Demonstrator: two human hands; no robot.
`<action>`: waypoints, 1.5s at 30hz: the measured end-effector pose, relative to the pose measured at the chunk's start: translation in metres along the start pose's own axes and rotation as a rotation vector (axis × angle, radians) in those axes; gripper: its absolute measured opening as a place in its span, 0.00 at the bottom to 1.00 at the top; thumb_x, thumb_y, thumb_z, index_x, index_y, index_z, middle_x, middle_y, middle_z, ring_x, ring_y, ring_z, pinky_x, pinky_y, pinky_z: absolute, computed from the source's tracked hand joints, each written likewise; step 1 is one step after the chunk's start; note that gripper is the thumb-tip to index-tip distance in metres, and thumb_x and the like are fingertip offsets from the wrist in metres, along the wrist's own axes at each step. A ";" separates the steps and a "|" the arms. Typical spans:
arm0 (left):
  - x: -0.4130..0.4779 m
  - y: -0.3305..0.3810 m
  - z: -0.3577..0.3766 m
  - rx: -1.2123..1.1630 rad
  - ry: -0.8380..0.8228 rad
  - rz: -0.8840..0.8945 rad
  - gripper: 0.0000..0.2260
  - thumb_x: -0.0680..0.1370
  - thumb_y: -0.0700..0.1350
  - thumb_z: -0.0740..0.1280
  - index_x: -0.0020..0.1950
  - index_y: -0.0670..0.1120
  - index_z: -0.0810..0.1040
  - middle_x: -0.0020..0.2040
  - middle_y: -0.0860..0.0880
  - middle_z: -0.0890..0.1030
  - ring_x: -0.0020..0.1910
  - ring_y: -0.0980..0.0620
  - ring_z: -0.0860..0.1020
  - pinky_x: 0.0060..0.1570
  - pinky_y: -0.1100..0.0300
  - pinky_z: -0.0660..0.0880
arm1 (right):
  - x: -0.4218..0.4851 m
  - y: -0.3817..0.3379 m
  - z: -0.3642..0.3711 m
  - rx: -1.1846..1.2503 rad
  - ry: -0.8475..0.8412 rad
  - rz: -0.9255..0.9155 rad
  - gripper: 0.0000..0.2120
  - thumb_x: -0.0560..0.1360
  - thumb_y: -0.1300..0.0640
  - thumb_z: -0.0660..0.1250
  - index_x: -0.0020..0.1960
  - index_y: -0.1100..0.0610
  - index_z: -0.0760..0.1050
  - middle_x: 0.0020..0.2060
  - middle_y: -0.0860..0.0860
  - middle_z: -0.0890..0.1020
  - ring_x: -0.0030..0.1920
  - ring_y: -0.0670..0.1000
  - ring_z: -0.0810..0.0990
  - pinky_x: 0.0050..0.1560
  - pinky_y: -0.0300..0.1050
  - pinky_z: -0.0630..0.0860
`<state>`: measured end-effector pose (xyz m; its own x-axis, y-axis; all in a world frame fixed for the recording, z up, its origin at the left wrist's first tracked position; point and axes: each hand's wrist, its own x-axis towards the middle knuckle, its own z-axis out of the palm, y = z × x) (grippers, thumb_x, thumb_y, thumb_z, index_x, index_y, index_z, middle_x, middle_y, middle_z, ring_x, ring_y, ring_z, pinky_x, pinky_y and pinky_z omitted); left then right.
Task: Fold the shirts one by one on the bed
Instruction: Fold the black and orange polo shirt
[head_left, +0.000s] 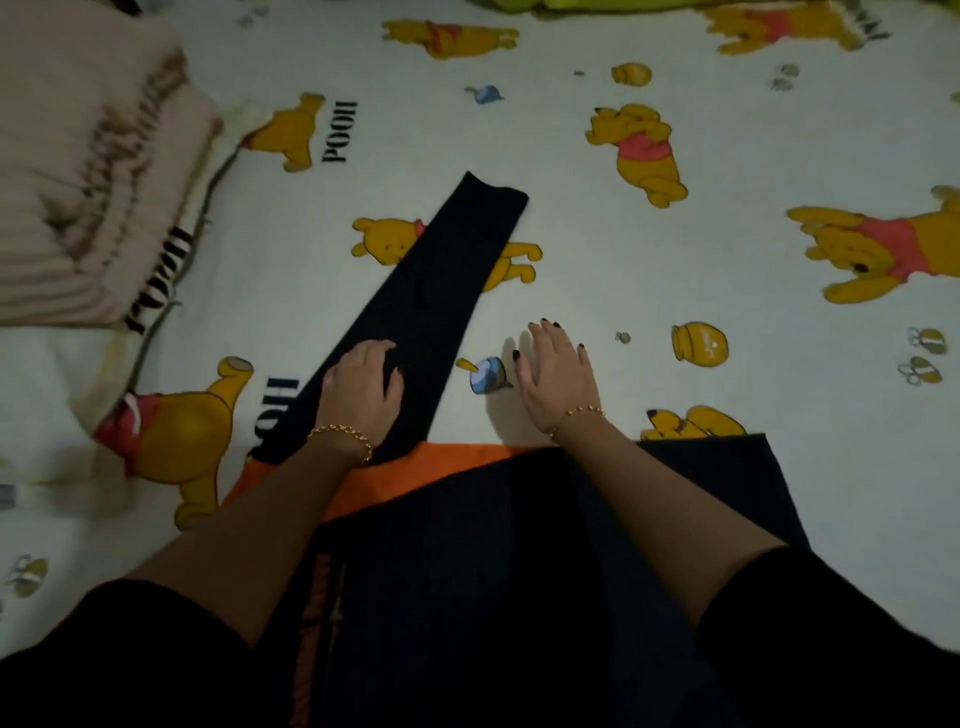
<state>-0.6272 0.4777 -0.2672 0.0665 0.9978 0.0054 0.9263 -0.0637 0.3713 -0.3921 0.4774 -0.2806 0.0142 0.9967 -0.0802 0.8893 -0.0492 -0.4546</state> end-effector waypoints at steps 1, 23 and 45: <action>0.019 -0.004 -0.001 -0.003 0.000 -0.011 0.16 0.79 0.44 0.60 0.66 0.42 0.71 0.62 0.43 0.75 0.61 0.44 0.74 0.62 0.45 0.70 | 0.023 -0.007 0.001 0.055 0.015 -0.011 0.23 0.82 0.52 0.53 0.74 0.60 0.61 0.72 0.56 0.65 0.72 0.54 0.62 0.72 0.49 0.57; 0.267 -0.012 0.081 -0.203 0.113 -0.201 0.10 0.81 0.49 0.58 0.57 0.44 0.70 0.43 0.44 0.78 0.44 0.42 0.77 0.40 0.52 0.72 | 0.337 -0.004 0.014 0.133 0.064 0.196 0.15 0.79 0.57 0.60 0.61 0.65 0.71 0.60 0.62 0.76 0.59 0.61 0.75 0.53 0.47 0.72; 0.096 -0.122 0.021 -0.198 0.045 -0.520 0.12 0.79 0.48 0.63 0.52 0.39 0.75 0.50 0.40 0.77 0.49 0.40 0.76 0.49 0.49 0.74 | 0.181 -0.025 0.035 0.315 -0.054 0.161 0.17 0.75 0.56 0.68 0.59 0.63 0.69 0.56 0.61 0.75 0.56 0.60 0.75 0.51 0.49 0.70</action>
<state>-0.7259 0.5813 -0.3313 -0.4003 0.8971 -0.1871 0.7452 0.4375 0.5033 -0.4275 0.6563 -0.3151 0.1109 0.9701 -0.2159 0.6930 -0.2312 -0.6829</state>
